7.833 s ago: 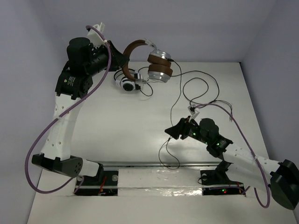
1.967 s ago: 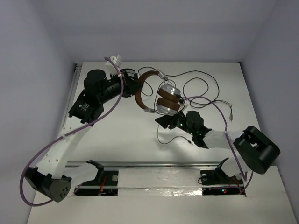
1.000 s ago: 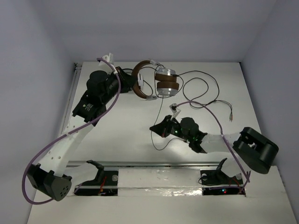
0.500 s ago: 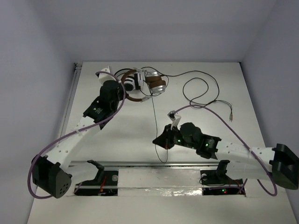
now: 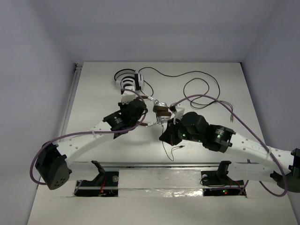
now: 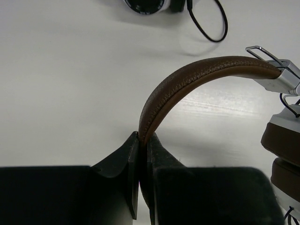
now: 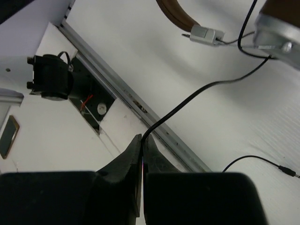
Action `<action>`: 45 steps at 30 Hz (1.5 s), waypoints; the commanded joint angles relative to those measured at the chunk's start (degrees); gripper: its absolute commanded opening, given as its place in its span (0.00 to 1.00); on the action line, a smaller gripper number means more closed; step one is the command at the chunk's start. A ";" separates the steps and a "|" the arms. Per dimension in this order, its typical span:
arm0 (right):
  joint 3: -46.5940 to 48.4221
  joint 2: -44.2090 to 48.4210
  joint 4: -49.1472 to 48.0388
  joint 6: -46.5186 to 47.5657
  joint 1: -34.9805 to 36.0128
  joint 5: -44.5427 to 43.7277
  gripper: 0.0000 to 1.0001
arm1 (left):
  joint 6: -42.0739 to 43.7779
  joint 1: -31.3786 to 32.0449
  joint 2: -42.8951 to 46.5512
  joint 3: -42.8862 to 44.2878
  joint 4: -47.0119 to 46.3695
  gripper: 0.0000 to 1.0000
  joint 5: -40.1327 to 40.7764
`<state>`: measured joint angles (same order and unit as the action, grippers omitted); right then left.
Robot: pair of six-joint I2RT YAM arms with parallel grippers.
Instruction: Wrap the headphones
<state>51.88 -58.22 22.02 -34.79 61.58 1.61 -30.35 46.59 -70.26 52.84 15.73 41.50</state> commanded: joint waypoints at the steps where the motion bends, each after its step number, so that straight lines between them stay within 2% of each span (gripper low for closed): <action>1: 4.02 -1.54 5.84 3.23 0.47 3.65 0.00 | -3.31 2.02 0.48 0.77 2.73 0.00 4.82; 3: 4.72 -2.60 4.62 3.23 0.47 8.13 0.00 | -3.84 2.02 1.00 0.51 0.21 0.00 1.16; 6: 2.97 -3.13 3.91 2.71 0.47 6.23 0.00 | -3.40 2.02 2.06 0.95 -4.02 0.00 -4.91; 11: -4.05 1.60 -0.65 -0.98 0.47 6.65 0.00 | -2.44 -2.36 3.28 3.49 -6.76 0.00 -12.66; 15: -8.02 1.97 -5.49 -3.79 0.47 10.43 0.00 | -1.99 -2.99 2.32 5.69 -6.94 0.00 -13.37; 26: -6.79 -3.56 -10.94 -1.95 0.47 13.77 0.00 | -4.02 -4.05 0.12 7.19 -10.80 0.00 -21.62; 32: -2.93 -5.42 -11.74 -1.25 1.00 14.30 0.00 | -3.31 -4.05 -1.54 5.88 -11.33 0.00 -19.09; 36: 1.46 -5.33 -6.75 0.68 1.00 12.99 0.00 | -2.70 -2.82 -2.60 2.98 -11.07 0.00 -17.33; 45: 4.11 -3.66 -2.76 1.13 1.00 0.34 0.00 | -1.56 0.16 -0.67 -3.88 -9.31 0.00 -16.53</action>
<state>54.00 -62.98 18.28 -34.28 62.02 7.92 -31.53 45.71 -73.54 49.60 9.04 24.45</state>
